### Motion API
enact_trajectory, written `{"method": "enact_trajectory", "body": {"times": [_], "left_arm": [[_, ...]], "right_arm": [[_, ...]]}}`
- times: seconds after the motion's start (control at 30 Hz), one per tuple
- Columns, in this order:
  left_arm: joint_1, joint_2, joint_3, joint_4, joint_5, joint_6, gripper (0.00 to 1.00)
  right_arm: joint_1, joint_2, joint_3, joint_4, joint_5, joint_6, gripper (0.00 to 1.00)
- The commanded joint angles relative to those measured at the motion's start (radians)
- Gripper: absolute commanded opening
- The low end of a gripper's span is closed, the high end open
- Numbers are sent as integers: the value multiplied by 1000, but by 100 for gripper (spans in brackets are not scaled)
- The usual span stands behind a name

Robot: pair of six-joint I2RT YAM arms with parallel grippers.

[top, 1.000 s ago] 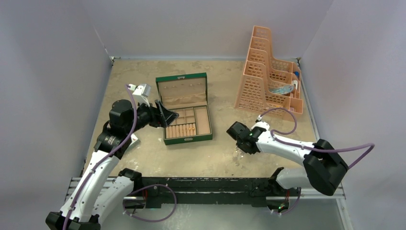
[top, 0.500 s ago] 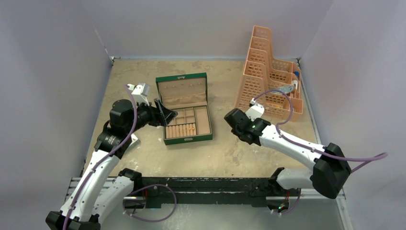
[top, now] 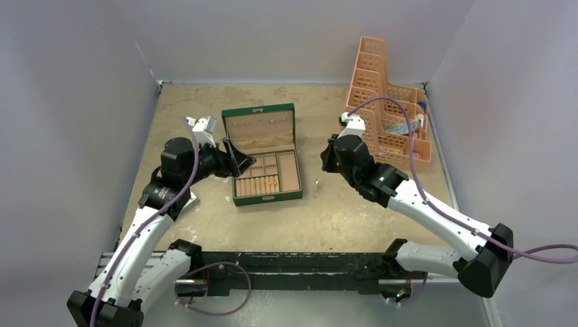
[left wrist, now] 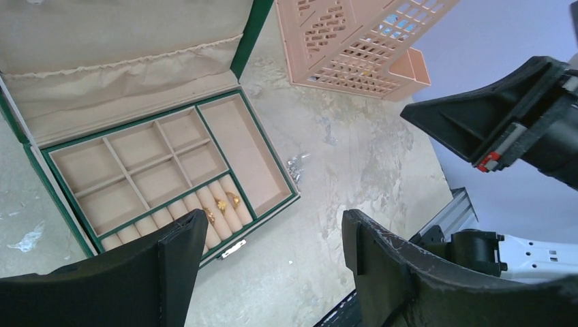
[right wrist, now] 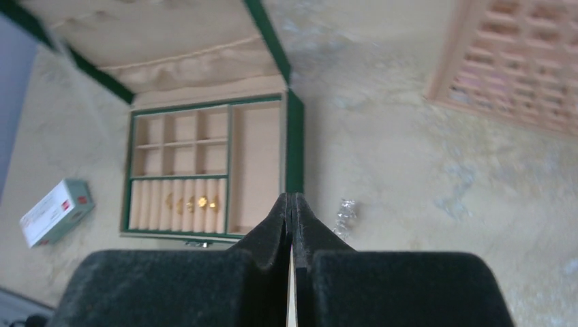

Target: Organize the mixed jewelry

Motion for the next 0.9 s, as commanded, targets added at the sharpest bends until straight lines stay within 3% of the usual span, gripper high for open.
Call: {"method": "enact_trajectory", "body": {"times": [0.0,0.33,0.53,0.6,0.73,0.87], "left_arm": [[-1,3,7,70,21,-25,72],[-1,35,6,131,65,-35,72],[-1,46,4,120,42,-44,72],[-1,49,7,111,44,-44,72],[-1,49,1,98,37,-38,72],[-1,50,-11,100,31,-37,72]], "right_arm": [[-4,-39,58,174,-180,-268,0],[-4,19,136,361,-412,-456,0],[-4,93,170,316,-386,-414,0],[-5,113,171,256,-290,-347,0],[-6,144,115,111,-146,-149,32],[-6,158,29,-32,-52,33,48]]}}
